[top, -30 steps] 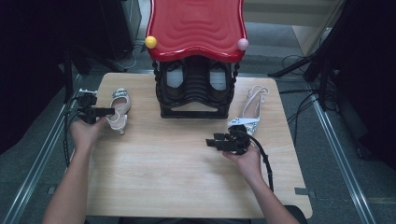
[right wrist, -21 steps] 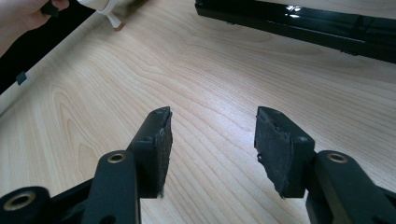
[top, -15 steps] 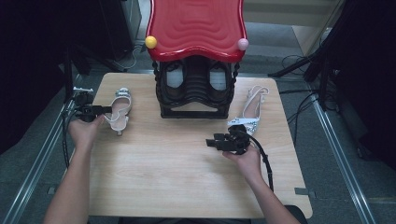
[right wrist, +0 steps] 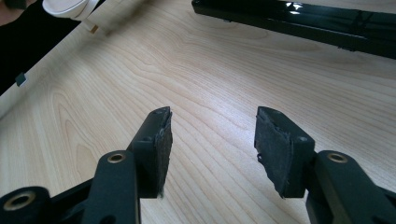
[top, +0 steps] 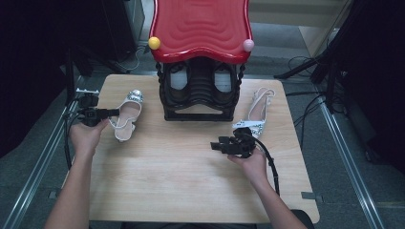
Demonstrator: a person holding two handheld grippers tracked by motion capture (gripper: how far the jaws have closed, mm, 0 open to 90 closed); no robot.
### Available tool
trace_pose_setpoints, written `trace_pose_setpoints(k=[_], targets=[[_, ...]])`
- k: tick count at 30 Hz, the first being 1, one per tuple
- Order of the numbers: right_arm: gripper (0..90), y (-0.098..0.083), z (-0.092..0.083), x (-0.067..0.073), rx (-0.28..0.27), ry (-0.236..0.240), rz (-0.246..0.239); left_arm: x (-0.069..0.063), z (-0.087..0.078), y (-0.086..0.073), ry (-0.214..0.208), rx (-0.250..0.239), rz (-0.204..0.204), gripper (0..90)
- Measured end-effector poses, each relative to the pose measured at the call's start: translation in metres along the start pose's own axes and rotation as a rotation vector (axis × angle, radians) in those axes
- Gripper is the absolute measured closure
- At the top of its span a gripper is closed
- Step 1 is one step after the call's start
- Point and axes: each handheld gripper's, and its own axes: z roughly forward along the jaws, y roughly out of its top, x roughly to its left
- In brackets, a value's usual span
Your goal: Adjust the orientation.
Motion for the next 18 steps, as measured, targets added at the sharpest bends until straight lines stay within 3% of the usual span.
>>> trace_pose_setpoints(k=[7,12,18], targets=[[47.6,0.0,0.0,0.0,-0.004,0.0,-0.004,-0.01,-0.007,-0.019,-0.05,-0.016,-0.008,87.5],[47.5,0.001,0.0,0.0,-0.007,0.002,-0.003,-0.01,-0.01,-0.028,-0.077,0.008,-0.013,87.6],[47.3,0.004,0.002,0.0,-0.01,0.016,-0.007,-0.017,-0.023,-0.043,-0.112,-0.004,-0.025,87.6]])
